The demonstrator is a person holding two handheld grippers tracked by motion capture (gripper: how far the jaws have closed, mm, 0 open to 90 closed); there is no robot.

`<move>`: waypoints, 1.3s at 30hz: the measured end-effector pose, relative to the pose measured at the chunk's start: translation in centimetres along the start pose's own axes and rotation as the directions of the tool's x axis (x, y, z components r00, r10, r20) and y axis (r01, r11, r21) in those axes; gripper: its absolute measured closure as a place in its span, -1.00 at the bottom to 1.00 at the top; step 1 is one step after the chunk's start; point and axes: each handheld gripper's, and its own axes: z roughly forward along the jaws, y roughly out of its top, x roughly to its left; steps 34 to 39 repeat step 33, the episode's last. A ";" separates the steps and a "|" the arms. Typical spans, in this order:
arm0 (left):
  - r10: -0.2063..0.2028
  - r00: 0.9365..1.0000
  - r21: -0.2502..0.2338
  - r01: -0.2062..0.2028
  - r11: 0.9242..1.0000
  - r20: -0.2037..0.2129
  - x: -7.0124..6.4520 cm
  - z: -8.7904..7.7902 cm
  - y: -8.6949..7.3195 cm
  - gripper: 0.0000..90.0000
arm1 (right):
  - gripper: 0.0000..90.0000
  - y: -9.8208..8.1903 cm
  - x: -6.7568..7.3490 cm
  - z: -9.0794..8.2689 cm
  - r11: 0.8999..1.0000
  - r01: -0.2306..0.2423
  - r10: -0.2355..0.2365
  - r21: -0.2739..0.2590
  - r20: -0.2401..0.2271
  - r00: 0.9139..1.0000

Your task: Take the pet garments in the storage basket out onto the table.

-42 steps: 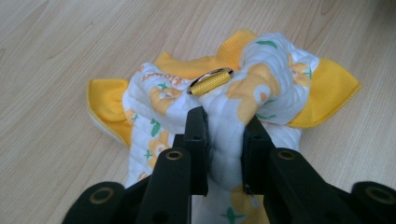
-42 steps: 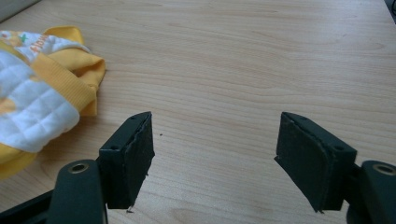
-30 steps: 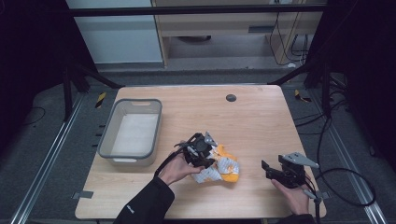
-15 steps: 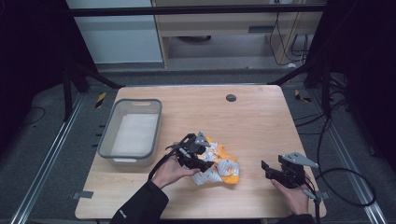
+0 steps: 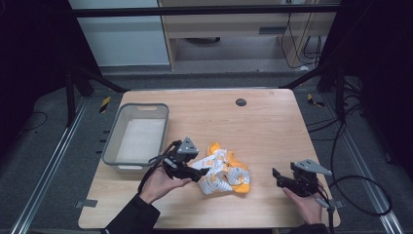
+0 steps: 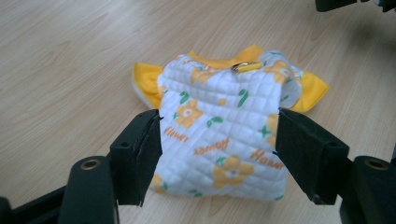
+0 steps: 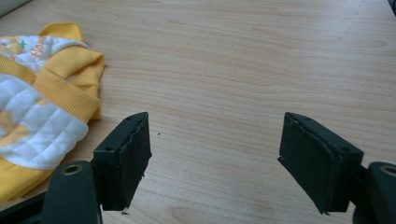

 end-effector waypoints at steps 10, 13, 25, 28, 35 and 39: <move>-0.074 0.993 -0.086 0.066 0.994 -0.089 1.0 -2.2 -3.6 -0.40 | -0.53 -0.1 -0.1 0.2 1.000 0.014 -0.014 0.001 0.004 1.000; -0.096 0.988 -0.111 0.083 0.990 -0.123 1.3 -2.7 -4.6 -0.43 | -0.56 -0.2 0.0 0.2 1.000 0.020 -0.020 0.003 0.008 1.000; -0.178 0.965 -0.191 0.140 0.971 -0.195 2.2 -4.1 -8.6 -0.45 | -0.62 -0.3 0.1 0.2 1.000 0.021 -0.021 -0.001 0.016 1.000; -0.203 0.958 -0.203 0.161 0.966 -0.204 2.4 -4.6 -9.6 -0.45 | -0.63 -0.3 0.1 0.1 1.000 0.031 -0.031 0.001 0.020 0.999; -0.222 0.954 -0.219 0.178 0.959 -0.200 2.7 -5.2 -10.8 -0.47 | -0.65 -0.4 0.1 0.1 1.000 0.027 -0.027 0.004 0.020 0.999; -0.222 0.954 -0.219 0.178 0.959 -0.200 2.7 -5.2 -10.8 -0.47 | -0.65 -0.4 0.1 0.1 1.000 0.027 -0.027 0.004 0.020 0.999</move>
